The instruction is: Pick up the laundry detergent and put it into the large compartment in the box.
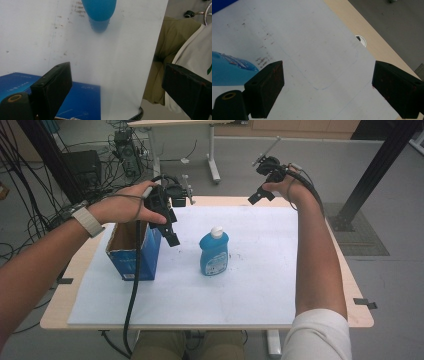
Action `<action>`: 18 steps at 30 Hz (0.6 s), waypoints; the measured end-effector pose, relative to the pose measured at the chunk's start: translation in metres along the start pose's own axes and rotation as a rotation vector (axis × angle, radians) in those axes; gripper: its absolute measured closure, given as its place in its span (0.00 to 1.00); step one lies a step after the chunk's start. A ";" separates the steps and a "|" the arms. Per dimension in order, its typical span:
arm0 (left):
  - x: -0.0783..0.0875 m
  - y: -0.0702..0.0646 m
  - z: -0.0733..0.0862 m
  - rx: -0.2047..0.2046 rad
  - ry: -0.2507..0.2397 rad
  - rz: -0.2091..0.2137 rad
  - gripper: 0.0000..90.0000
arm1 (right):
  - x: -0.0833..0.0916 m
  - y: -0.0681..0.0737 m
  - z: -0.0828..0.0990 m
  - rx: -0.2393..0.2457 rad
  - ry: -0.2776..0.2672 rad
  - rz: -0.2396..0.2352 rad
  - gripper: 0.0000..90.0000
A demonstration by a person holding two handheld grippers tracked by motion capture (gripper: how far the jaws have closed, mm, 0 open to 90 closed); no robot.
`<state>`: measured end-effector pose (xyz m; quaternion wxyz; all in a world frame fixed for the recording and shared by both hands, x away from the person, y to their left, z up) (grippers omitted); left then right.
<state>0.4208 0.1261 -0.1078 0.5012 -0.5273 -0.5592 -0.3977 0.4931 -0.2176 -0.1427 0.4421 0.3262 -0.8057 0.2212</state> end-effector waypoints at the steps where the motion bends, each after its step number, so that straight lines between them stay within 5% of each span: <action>1: 0.000 0.000 -0.001 0.000 0.002 0.000 0.11 | 0.000 0.000 0.000 0.002 0.000 0.000 0.12; 18: 0.002 -0.001 -0.004 0.064 -0.017 0.002 0.11 | -0.002 0.001 -0.001 0.011 0.004 0.000 0.12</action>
Point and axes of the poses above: each handheld gripper's, and its own axes: x roughly backward along the jaws, z roughly out of its underside, y roughly to its left, the point moved 5 cm from there along -x, roughly forward along the jaws, and after that the axes turned 5 degrees about -x, right-handed, at the moved point
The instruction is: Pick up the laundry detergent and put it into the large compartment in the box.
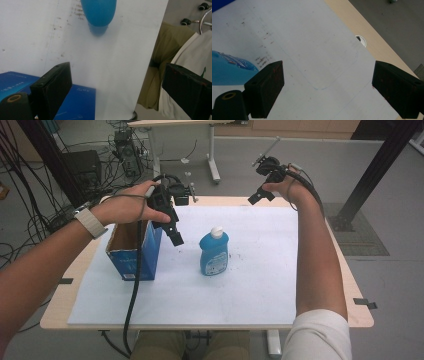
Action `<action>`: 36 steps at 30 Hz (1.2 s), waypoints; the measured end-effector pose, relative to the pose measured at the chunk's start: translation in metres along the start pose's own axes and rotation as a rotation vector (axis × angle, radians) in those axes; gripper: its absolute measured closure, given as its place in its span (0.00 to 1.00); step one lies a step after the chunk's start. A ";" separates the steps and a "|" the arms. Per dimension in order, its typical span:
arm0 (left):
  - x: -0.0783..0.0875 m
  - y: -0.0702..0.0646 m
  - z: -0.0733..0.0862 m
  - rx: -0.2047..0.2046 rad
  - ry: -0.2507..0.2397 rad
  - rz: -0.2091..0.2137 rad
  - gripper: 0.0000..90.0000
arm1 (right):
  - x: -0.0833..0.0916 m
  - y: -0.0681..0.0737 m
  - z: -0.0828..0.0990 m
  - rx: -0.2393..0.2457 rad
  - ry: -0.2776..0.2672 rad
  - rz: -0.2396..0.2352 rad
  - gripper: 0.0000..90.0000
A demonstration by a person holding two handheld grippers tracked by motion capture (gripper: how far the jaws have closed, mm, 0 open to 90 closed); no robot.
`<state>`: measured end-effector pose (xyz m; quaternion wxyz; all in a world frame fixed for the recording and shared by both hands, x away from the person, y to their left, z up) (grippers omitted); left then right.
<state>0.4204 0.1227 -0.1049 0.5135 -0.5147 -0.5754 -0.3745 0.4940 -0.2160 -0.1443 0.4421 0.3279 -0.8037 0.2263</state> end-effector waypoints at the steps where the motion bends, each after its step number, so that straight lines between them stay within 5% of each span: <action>1: 0.000 0.000 0.000 0.004 -0.001 0.001 0.11 | 0.000 0.000 0.000 0.002 0.002 0.000 0.12; 13: 0.006 -0.002 -0.004 0.033 -0.017 0.002 0.10 | 0.000 0.001 0.000 0.003 -0.005 -0.002 0.12; 36: 0.008 -0.009 -0.036 0.094 -0.006 -0.055 0.10 | -0.001 -0.002 0.000 -0.007 -0.005 -0.004 0.12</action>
Point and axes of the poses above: each handheld gripper's, and its own axes: x roughly backward along the jaws, z roughly out of its underside, y roughly to its left, the point moved 5 cm from there along -x, roughly forward along the jaws, and after that the axes turned 5 degrees about -x, right-handed, at the moved point
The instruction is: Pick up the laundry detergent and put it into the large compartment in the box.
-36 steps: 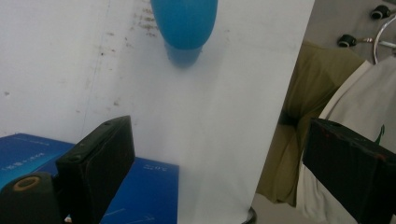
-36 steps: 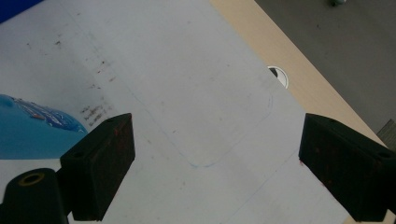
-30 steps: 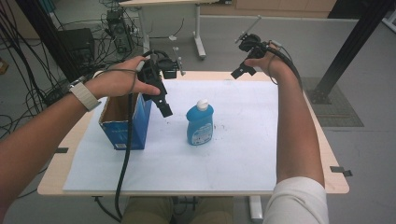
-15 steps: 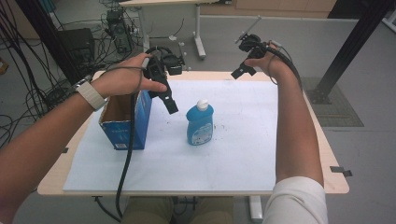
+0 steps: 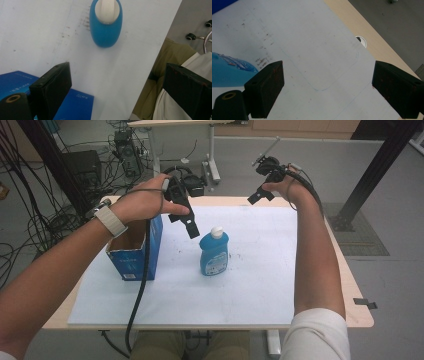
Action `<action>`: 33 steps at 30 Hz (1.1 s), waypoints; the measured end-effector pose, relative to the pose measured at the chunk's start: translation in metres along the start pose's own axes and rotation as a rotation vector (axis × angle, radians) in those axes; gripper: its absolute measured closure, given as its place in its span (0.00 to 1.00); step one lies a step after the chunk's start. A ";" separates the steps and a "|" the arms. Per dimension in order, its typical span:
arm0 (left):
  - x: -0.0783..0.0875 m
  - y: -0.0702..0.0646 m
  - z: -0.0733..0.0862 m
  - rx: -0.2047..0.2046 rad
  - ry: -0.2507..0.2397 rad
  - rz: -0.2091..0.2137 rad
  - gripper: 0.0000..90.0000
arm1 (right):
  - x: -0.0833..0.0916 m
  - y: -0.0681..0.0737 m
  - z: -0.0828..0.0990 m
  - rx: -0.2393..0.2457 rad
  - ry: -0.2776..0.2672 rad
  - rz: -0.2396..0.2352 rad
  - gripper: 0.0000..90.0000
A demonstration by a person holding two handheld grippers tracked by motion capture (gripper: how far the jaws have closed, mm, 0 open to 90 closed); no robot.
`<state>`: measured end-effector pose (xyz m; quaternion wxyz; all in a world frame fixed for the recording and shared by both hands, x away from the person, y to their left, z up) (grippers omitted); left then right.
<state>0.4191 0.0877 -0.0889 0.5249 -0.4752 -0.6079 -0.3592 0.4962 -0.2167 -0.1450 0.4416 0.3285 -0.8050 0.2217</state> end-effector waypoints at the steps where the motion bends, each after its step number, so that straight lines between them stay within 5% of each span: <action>1: -0.001 0.000 -0.002 0.008 0.001 0.005 0.10 | 0.000 0.000 0.000 0.000 0.001 0.000 0.12; 33: -0.039 0.000 -0.046 -0.041 0.053 -0.005 0.10 | 0.001 -0.006 0.002 -0.014 -0.003 0.005 0.12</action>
Point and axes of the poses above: each handheld gripper's, and its own axes: x roughly backward along the jaws, z roughly out of its underside, y roughly to its left, the point moved 5 cm from there along -x, roughly forward along the jaws, and after that the axes turned 5 degrees about -x, right-handed, at the moved point
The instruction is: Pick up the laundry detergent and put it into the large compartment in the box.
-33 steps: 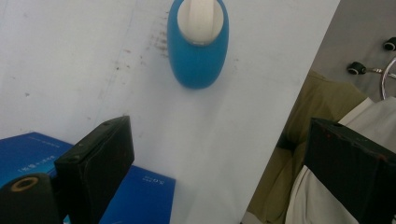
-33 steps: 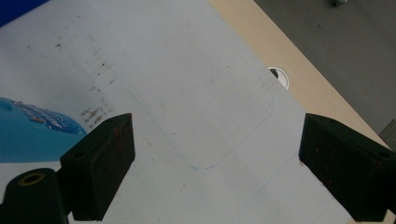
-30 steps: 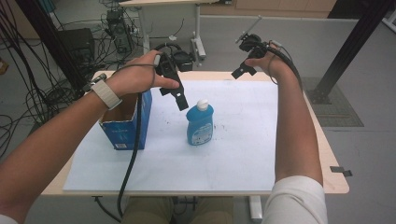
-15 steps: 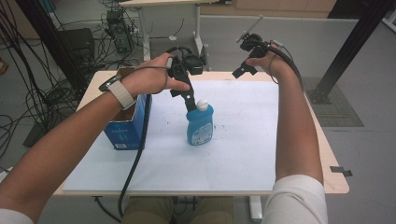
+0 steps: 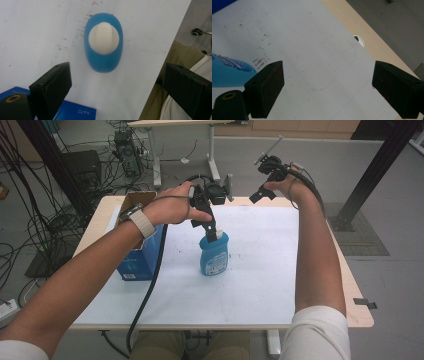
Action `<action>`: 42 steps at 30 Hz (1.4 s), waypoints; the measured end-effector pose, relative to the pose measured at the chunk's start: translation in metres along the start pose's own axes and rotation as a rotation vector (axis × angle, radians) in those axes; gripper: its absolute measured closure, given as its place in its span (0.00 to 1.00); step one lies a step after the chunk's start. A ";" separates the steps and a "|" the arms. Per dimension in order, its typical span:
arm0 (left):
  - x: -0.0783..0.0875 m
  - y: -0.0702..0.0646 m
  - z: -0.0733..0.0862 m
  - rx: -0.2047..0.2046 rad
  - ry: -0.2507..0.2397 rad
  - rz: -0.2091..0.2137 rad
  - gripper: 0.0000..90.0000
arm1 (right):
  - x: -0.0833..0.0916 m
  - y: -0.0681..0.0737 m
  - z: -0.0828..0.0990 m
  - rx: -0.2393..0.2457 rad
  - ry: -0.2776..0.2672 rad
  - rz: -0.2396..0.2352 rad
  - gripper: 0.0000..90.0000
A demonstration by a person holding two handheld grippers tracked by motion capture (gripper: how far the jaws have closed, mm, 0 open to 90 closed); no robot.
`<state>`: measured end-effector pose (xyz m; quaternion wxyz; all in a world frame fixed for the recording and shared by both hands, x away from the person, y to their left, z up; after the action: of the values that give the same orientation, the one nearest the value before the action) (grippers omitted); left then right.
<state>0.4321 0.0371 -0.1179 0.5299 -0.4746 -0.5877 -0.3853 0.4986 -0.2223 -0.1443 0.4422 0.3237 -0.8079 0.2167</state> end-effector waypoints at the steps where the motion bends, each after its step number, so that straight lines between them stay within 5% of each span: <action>1: -0.001 0.000 0.000 0.006 -0.005 0.001 0.10 | 0.000 0.000 0.000 0.000 -0.003 0.000 0.12; 42: -0.025 0.006 -0.028 -0.002 0.044 -0.005 0.10 | 0.001 -0.003 0.001 -0.004 -0.005 0.000 0.12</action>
<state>0.4447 0.0085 -0.1392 0.5412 -0.4650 -0.5769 -0.3976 0.4992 -0.2253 -0.1440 0.4409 0.3235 -0.8093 0.2144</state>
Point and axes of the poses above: each handheld gripper's, and its own axes: x roughly backward along the jaws, z roughly out of its underside, y roughly to its left, the point moved 5 cm from there along -x, roughly forward along the jaws, and after that the axes turned 5 degrees about -x, right-handed, at the moved point
